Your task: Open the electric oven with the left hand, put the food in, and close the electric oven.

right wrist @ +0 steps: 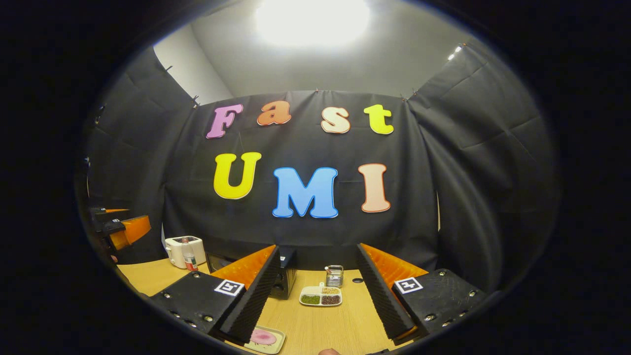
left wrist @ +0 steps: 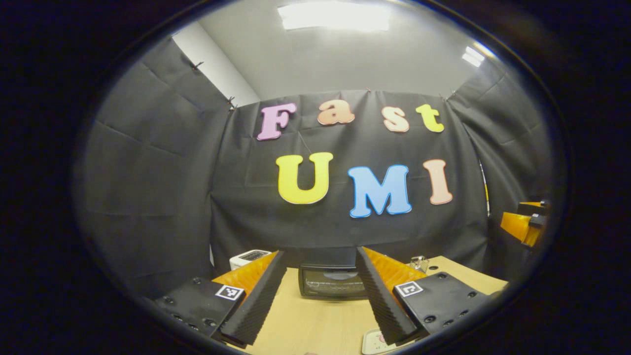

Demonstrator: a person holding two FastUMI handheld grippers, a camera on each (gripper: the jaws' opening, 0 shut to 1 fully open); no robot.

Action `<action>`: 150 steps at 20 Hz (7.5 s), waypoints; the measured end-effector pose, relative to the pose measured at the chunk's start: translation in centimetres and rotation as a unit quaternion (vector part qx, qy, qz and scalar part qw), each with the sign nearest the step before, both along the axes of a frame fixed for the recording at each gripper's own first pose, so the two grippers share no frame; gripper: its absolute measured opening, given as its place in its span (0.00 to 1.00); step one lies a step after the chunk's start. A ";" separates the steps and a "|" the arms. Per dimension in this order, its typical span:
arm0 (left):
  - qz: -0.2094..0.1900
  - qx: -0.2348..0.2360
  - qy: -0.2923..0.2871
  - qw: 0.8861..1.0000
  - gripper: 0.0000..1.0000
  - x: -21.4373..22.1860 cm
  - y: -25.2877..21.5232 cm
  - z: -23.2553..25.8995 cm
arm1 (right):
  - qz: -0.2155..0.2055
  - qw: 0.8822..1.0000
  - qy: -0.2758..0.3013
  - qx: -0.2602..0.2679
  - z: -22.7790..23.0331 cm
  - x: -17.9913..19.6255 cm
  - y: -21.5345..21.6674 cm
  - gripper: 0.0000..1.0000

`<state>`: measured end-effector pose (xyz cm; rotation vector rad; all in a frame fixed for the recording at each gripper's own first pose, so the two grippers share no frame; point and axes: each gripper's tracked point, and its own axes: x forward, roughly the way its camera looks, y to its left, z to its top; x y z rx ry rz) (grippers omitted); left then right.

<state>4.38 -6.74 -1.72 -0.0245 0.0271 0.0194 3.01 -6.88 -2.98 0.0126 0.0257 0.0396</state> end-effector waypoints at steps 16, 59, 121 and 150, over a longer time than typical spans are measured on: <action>-0.074 -0.019 0.063 0.995 0.96 22.2 -2.4 -12.1 | -0.112 0.993 0.008 -0.034 0.1 4.4 0.4 0.95; -0.075 0.011 0.243 0.967 0.95 16.8 -5.4 -31.8 | -0.144 0.986 0.051 -0.070 -0.8 1.6 -4.2 0.95; 0.121 0.028 0.084 0.989 0.95 3.2 13.8 -8.4 | 0.130 0.675 0.686 0.239 -36.1 -4.3 10.0 0.03; 0.071 -0.004 0.083 0.994 0.95 9.9 15.8 -10.8 | 0.023 0.689 0.551 0.471 -29.4 6.8 20.7 0.01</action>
